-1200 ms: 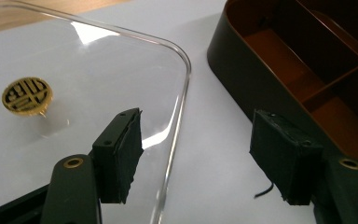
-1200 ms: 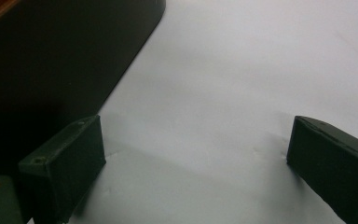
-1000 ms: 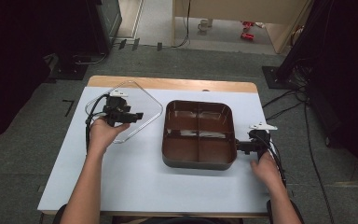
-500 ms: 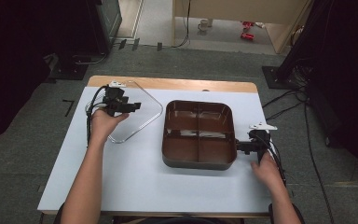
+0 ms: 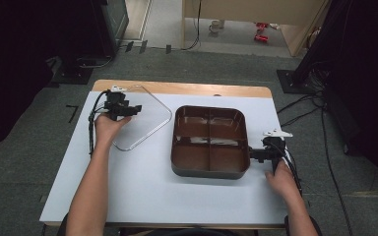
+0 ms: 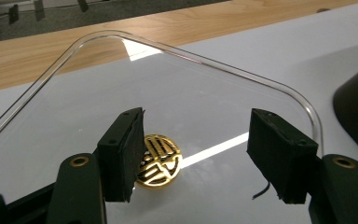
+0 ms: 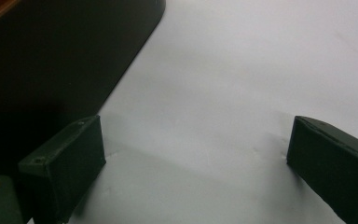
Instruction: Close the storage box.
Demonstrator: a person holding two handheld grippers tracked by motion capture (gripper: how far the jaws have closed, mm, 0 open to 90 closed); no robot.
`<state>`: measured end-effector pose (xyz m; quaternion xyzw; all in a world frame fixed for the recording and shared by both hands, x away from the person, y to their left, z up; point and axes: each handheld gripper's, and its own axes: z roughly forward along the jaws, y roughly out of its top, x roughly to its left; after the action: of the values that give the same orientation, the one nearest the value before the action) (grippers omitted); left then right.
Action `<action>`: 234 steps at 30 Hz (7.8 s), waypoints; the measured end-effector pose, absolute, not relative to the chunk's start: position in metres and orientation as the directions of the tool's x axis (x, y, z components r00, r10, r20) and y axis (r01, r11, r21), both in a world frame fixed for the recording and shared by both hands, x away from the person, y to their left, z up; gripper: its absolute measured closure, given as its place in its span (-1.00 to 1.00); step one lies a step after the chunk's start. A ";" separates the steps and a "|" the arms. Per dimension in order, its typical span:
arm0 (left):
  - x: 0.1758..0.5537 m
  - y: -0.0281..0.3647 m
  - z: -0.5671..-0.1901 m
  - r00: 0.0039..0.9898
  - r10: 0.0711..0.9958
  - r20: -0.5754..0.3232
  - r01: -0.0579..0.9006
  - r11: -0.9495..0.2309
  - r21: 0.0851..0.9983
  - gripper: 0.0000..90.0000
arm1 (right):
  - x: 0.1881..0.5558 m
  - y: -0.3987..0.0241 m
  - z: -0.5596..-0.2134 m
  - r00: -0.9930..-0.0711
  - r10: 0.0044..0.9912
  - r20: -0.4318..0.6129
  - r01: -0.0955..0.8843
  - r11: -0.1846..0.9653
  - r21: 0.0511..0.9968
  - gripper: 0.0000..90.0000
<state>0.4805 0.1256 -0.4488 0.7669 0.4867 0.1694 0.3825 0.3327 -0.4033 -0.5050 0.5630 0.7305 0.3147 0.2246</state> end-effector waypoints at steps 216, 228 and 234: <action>0.381 -0.010 -0.400 0.801 0.565 -0.196 0.474 -0.399 0.785 -0.30 | 0.333 -0.404 -0.505 -0.267 0.963 0.028 0.682 0.168 0.711 -0.93; 0.370 0.026 -0.409 0.745 0.648 -0.156 0.487 -0.369 0.792 -0.38 | 0.333 -0.404 -0.505 -0.266 0.964 0.030 0.682 0.166 0.712 -0.93; 0.365 0.043 -0.416 0.713 0.692 -0.113 0.482 -0.366 0.796 -0.43 | 0.333 -0.404 -0.505 -0.266 0.964 0.030 0.682 0.166 0.712 -0.93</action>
<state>0.3648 0.0428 -0.4164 0.8175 0.3589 0.1214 0.4337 0.3332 -0.4039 -0.5051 0.5633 0.7303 0.3156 0.2230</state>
